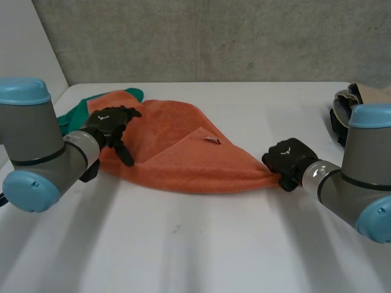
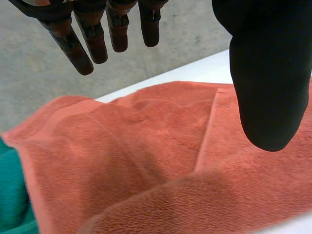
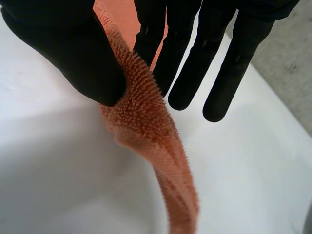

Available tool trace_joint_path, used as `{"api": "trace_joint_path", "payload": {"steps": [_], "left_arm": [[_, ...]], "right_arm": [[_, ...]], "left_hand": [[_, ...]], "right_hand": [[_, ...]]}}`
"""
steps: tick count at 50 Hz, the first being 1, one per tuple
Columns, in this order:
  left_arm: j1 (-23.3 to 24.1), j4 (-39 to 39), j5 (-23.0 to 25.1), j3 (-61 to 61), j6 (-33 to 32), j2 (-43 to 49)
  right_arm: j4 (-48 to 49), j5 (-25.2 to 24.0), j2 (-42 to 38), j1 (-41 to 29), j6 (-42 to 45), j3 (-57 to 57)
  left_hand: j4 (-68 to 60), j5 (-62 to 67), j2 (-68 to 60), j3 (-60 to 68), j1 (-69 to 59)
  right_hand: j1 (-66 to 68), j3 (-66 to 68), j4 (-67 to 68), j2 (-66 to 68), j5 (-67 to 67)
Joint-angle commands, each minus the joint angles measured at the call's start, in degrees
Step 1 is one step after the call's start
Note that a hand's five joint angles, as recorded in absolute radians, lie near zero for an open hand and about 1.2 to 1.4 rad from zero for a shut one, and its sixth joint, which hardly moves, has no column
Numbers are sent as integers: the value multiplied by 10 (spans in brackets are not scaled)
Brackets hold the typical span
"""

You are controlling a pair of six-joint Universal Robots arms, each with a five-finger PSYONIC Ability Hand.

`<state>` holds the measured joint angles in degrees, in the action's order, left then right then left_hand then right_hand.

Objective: Fold the laundry.

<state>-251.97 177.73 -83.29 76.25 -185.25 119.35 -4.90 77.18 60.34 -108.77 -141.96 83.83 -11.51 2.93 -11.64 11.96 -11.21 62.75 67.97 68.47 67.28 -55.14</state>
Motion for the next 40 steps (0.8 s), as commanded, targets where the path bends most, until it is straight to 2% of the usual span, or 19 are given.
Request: {"api": "trace_joint_path", "payload": {"steps": [1,6,10,12,17,18,19,20,23,24,26,28,31,34,40], "left_arm": [[7,-58,22,-8,-14,2],[4,-70,22,-2,-16,-9],[3,-68,22,6,-16,-20],[2,-67,23,7,-16,-25],[6,-64,23,8,-16,-27],[8,-63,23,7,-16,-27],[9,-63,22,7,-16,-27],[12,-62,21,7,-17,-27],[18,-60,20,7,-18,-28],[19,-60,20,7,-18,-27],[20,-59,18,9,-20,-29],[21,-58,16,13,-24,-32],[17,-58,16,20,-28,-42],[15,-58,18,27,-28,-52],[0,-49,19,50,-28,-83]], "right_arm": [[-49,9,51,7,-14,44],[-49,-4,115,45,-10,113],[-53,-27,166,117,25,155],[-61,-54,184,173,73,171],[-114,-120,182,256,190,180],[-122,-127,181,260,207,175],[-130,-129,177,261,221,168],[-140,-125,168,257,229,152],[-142,-101,162,235,202,120],[-143,-78,162,211,165,97],[-143,-54,162,182,123,78],[-144,-32,164,139,68,50],[-150,-30,159,75,28,18],[-156,-40,142,29,20,-2],[-159,-48,58,-82,12,-75]], "left_hand": [[15,-29,16,-20,12],[15,-29,16,-20,12],[15,-29,16,-20,12],[15,-29,16,-20,12],[15,-29,16,-20,12],[15,-29,16,-20,12],[15,-29,16,-20,12],[15,-29,16,-20,12],[15,-29,16,-20,12],[15,-29,16,-20,12],[15,-29,16,-20,12],[15,-29,16,-20,12],[15,-29,16,-20,12],[15,-29,16,-20,12],[15,-29,16,-20,12]], "right_hand": [[173,120,115,127,-149],[173,120,115,127,-149],[173,120,115,127,-149],[173,120,115,127,-149],[173,120,115,127,-149],[147,95,90,102,-123],[-28,-80,-85,-73,52],[-286,-338,-343,-331,310],[-330,-383,-388,-376,354],[-417,-469,-474,-463,441],[-472,-524,-529,-517,496],[-472,-524,-529,-517,496],[-472,-524,-529,-517,496],[-470,-522,-527,-516,494],[-432,-484,-489,-477,456]]}}
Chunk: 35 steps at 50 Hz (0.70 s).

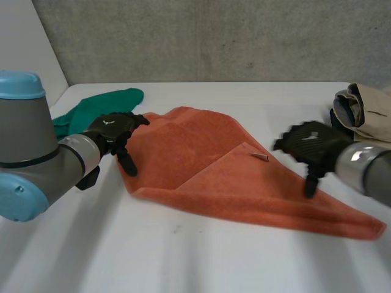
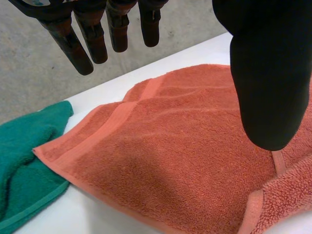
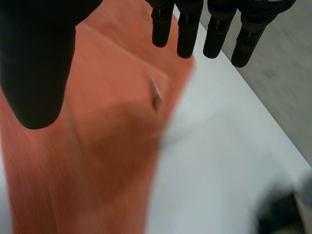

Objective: Fold the laundry.

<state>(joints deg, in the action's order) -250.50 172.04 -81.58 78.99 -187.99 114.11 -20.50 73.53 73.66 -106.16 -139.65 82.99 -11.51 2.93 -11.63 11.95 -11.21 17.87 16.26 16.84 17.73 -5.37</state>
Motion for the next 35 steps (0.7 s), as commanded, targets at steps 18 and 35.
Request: {"api": "trace_joint_path", "payload": {"steps": [18,35], "left_arm": [[-109,39,41,100,-2,-116],[-115,50,53,114,-24,-79]], "right_arm": [[16,44,-344,-274,-173,-343],[27,105,-306,-268,-219,-380]], "left_hand": [[15,-29,16,-20,12],[15,-29,16,-20,12]], "right_hand": [[184,200,194,185,-209],[621,637,632,623,-646]]}}
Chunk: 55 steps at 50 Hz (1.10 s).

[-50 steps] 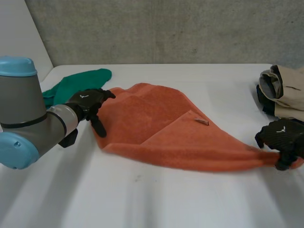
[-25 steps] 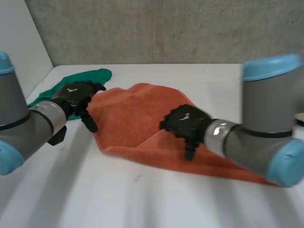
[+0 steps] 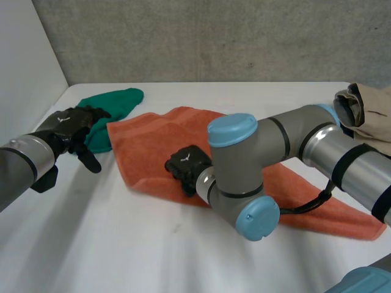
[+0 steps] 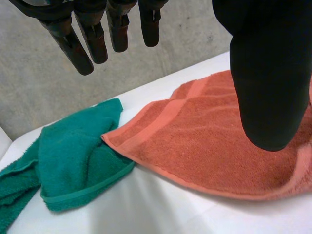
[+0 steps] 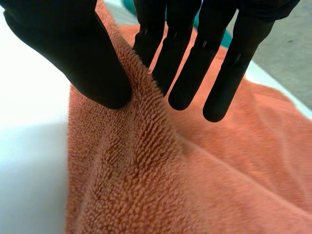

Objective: Fold the laundry.

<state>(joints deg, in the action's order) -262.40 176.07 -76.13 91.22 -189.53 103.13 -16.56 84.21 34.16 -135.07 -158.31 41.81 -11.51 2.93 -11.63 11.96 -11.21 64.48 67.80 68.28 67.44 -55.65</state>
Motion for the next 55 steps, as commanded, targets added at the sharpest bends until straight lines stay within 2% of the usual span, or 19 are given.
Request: {"api": "trace_joint_path", "payload": {"steps": [1,7,13,20,28,35,40,44,50,55], "left_arm": [[4,12,-2,-11,-10,36],[2,38,6,-49,-44,112],[14,49,5,-95,-74,183],[54,87,-31,-148,-56,247],[94,54,-45,-113,-34,244],[58,56,-42,-1,-28,121],[56,60,-44,79,-7,51],[74,72,-48,109,16,43],[131,73,-67,93,56,75],[177,74,-107,42,84,124]], "right_arm": [[-14,-3,106,24,-35,38],[-22,-22,229,39,-35,104],[-31,-42,313,39,-37,162],[-26,-46,391,31,-47,221],[-16,-17,393,46,-51,224],[-14,-12,375,39,-45,223],[-11,-5,374,23,-47,202],[-15,10,376,10,-53,184],[-22,38,378,-13,-57,170],[-24,59,389,-24,-70,166]], "left_hand": [[15,-29,16,-20,12],[15,-29,16,-20,12],[15,-29,16,-20,12],[15,-29,16,-20,12],[15,-29,16,-20,12],[15,-29,16,-20,12],[15,-29,16,-20,12],[15,-29,16,-20,12],[15,-29,16,-20,12],[15,-29,16,-20,12]], "right_hand": [[155,122,117,126,-144],[155,122,117,126,-144],[155,122,117,126,-144],[155,122,117,126,-144],[155,122,117,126,-144],[155,122,117,126,-144],[155,122,117,126,-144],[155,122,117,126,-144],[155,122,117,126,-144],[155,122,117,126,-144]]}}
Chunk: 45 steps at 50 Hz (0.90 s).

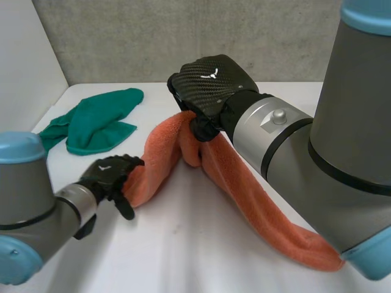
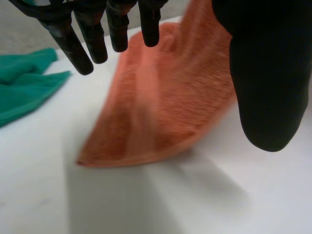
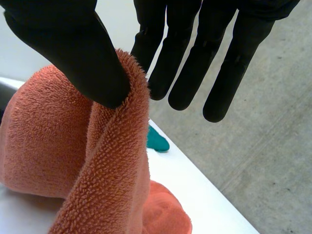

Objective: Fold the laundry.

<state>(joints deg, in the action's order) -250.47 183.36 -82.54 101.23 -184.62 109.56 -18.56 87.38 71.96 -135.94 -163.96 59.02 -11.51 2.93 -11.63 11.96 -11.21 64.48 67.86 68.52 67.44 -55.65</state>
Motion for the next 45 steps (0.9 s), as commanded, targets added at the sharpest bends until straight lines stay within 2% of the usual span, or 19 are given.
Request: {"api": "trace_joint_path", "payload": {"steps": [1,3,4,5,7,8,9,12,16,17,19,21,25,29,34,38,39,41,45], "left_arm": [[71,2,-64,-79,43,79],[80,-1,-89,-103,52,101],[82,-2,-103,-117,58,111],[84,-5,-132,-138,68,130],[82,-9,-162,-157,82,143],[80,-12,-174,-165,90,144],[75,-21,-195,-178,103,140],[60,-35,-199,-184,117,117],[16,-29,-158,-168,120,37],[-6,-21,-132,-159,116,-4],[-23,-15,-105,-152,106,-43],[-44,-13,-57,-148,85,-91],[-51,-18,0,-144,40,-102],[-45,-21,5,-153,-17,-54],[-19,-5,-20,-240,-68,30],[3,38,-34,-364,-90,67],[3,78,-39,-409,-89,69],[3,141,-48,-461,-82,65],[5,226,-66,-494,-58,43]], "right_arm": [[-5,34,16,-18,-24,-6],[-6,39,23,-19,-35,-5],[-7,41,27,-18,-40,-3],[-10,44,34,-16,-49,0],[-16,46,40,-13,-56,7],[-18,45,42,-11,-58,11],[-19,43,47,-2,-58,21],[-19,39,50,26,-49,43],[-24,18,49,88,-4,79],[-31,8,48,108,26,95],[-45,-4,44,125,57,115],[-68,-27,40,144,109,144],[-99,-70,22,164,169,187],[-94,-87,-29,168,173,187],[-13,-56,-91,167,119,101],[94,13,-118,172,76,-10],[140,40,-118,175,61,-47],[190,60,-115,175,51,-72],[293,56,-65,169,41,-82]], "left_hand": [[15,-29,16,-20,12],[7,-21,8,-11,4],[-67,53,-66,63,-70],[-284,270,-283,280,-287],[-634,620,-633,630,-637],[-684,670,-683,680,-687],[-685,671,-684,680,-688],[-685,671,-684,680,-688],[-685,671,-684,680,-688],[-685,671,-684,680,-688],[-685,671,-684,680,-688],[-685,671,-684,680,-688],[-685,671,-684,680,-688],[-685,671,-684,680,-688],[-685,671,-684,680,-688],[-685,671,-684,680,-688],[-685,671,-684,680,-688],[-685,671,-684,680,-688],[-685,671,-684,680,-688]], "right_hand": [[155,121,115,126,-144],[155,121,115,126,-144],[155,121,115,126,-144],[155,121,115,126,-144],[155,121,115,126,-144],[155,121,115,126,-144],[155,121,115,126,-144],[155,121,115,126,-144],[155,121,115,126,-144],[155,121,115,126,-144],[155,121,115,126,-144],[155,121,115,126,-144],[155,121,115,126,-144],[155,121,115,126,-144],[155,121,115,126,-144],[155,121,115,126,-144],[155,121,115,126,-144],[155,121,115,126,-144],[155,121,115,126,-144]]}}
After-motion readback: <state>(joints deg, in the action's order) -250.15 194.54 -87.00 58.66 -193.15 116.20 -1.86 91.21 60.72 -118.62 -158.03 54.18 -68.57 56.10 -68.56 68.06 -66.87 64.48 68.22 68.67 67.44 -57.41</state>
